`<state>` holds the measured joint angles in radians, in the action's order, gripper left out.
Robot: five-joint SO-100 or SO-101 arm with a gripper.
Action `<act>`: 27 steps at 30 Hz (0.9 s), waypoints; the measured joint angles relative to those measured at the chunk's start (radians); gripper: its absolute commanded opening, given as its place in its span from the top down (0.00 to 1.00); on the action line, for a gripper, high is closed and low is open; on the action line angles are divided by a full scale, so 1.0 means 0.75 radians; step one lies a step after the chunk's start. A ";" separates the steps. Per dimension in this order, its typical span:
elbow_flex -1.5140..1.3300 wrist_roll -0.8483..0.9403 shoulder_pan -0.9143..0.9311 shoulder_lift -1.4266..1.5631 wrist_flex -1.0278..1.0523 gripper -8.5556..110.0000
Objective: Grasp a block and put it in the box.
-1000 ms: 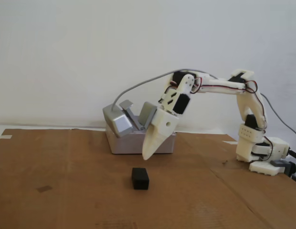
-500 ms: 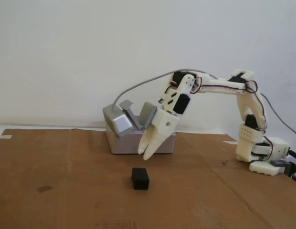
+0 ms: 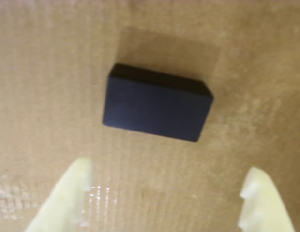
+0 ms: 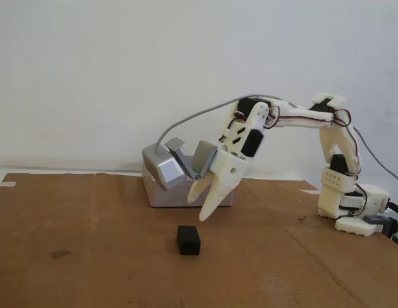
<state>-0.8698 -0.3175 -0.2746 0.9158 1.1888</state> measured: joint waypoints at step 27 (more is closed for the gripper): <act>0.000 -0.004 -0.057 0.000 -0.055 0.47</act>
<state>-0.8698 -0.3206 -0.3175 0.9158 1.1474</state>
